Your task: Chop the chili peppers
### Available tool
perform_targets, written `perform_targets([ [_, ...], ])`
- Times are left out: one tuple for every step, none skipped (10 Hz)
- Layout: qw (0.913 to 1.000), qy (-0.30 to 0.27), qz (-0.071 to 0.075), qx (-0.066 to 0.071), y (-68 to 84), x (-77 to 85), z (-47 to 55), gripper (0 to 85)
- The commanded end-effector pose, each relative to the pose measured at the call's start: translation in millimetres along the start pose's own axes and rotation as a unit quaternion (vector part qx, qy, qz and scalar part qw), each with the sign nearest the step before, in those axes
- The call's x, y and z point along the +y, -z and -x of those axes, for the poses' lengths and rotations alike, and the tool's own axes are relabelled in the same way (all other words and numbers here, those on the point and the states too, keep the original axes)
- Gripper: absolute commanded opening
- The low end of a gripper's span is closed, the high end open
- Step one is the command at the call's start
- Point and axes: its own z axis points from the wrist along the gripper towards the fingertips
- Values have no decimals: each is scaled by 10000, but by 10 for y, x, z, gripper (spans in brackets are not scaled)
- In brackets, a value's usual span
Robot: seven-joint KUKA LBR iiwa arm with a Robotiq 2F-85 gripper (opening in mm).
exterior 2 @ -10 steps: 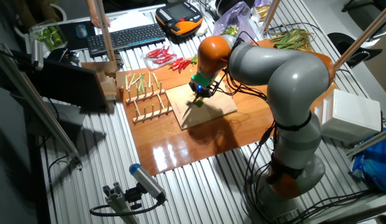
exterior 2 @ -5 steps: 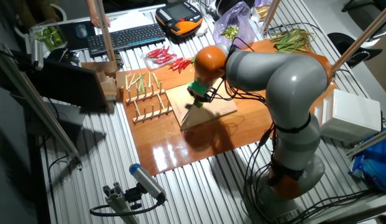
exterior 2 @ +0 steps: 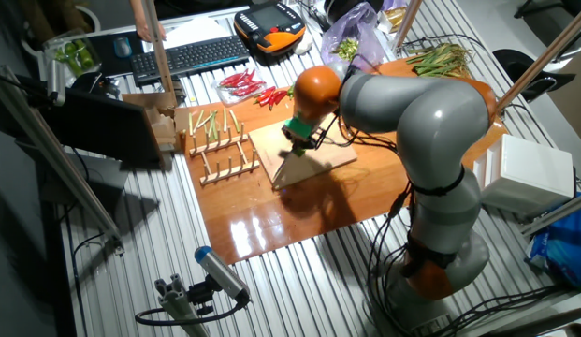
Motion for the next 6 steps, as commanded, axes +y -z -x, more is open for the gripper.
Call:
perform_targets([
  [9999, 95, 32, 17, 80, 55, 26, 0],
  [9999, 138, -16, 7, 124, 65, 29, 0],
  [9999, 164, -41, -22, 157, 65, 17, 0],
  [9998, 169, -65, -61, 162, 64, 13, 0],
  [9995, 207, -158, -193, 152, 49, 37, 0],
  [9995, 221, -143, -186, 151, 14, 74, 0],
])
